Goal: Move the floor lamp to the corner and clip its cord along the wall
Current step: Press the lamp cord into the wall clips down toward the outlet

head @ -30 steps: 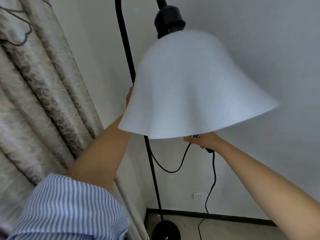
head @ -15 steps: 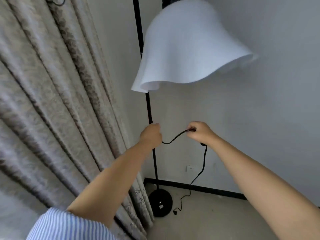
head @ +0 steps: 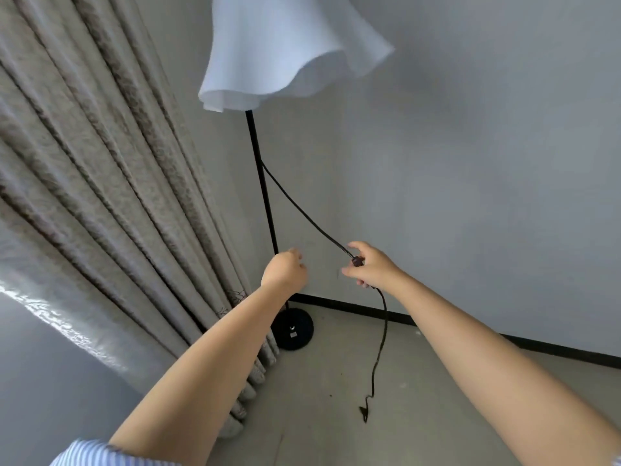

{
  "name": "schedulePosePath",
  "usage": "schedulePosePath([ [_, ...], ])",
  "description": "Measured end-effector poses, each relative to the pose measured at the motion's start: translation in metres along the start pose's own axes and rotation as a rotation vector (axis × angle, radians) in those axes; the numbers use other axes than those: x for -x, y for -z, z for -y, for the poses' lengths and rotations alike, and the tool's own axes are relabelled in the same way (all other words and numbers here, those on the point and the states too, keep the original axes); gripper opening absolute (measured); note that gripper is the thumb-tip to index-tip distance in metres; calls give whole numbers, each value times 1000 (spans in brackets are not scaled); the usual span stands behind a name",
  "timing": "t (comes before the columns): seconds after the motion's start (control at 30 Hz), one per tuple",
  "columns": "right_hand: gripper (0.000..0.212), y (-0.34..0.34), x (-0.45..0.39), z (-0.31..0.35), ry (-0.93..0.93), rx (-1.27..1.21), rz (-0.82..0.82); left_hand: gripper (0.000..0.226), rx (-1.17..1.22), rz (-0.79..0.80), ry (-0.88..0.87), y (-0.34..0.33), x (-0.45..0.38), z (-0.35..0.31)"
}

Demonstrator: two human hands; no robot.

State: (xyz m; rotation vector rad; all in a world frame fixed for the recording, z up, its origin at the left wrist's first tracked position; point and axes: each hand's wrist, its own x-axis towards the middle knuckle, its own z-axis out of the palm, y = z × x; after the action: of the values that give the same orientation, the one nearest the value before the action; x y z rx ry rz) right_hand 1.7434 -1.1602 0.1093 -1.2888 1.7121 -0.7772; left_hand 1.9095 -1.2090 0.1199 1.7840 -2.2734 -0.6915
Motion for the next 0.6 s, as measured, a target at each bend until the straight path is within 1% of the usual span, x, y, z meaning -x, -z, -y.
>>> schedulePosePath([
  [0.07,61,7,5,-15,-76,-6,48,32,-16,1,2,-2,0,2],
  [0.1,61,10,7,-23,-115,-26,61,33,-25,12,5,-3,0,3],
  [0.17,55,14,11,-40,-160,-61,71,35,-41,39,-1,-8,-3,6],
  [0.23,44,18,15,-56,-169,-83,58,37,-72,44,-46,-18,-3,4],
  [0.33,37,25,18,-76,-158,-35,63,43,-148,-5,-179,-38,-1,-9],
  [0.47,28,44,13,-111,-223,35,168,52,-333,-50,-395,-72,-8,-39],
  [0.53,23,63,3,-129,-261,54,222,53,-438,-82,-456,-91,-19,-58],
  [0.6,17,84,-8,-147,-299,57,273,50,-535,-75,-489,-111,-32,-75],
])
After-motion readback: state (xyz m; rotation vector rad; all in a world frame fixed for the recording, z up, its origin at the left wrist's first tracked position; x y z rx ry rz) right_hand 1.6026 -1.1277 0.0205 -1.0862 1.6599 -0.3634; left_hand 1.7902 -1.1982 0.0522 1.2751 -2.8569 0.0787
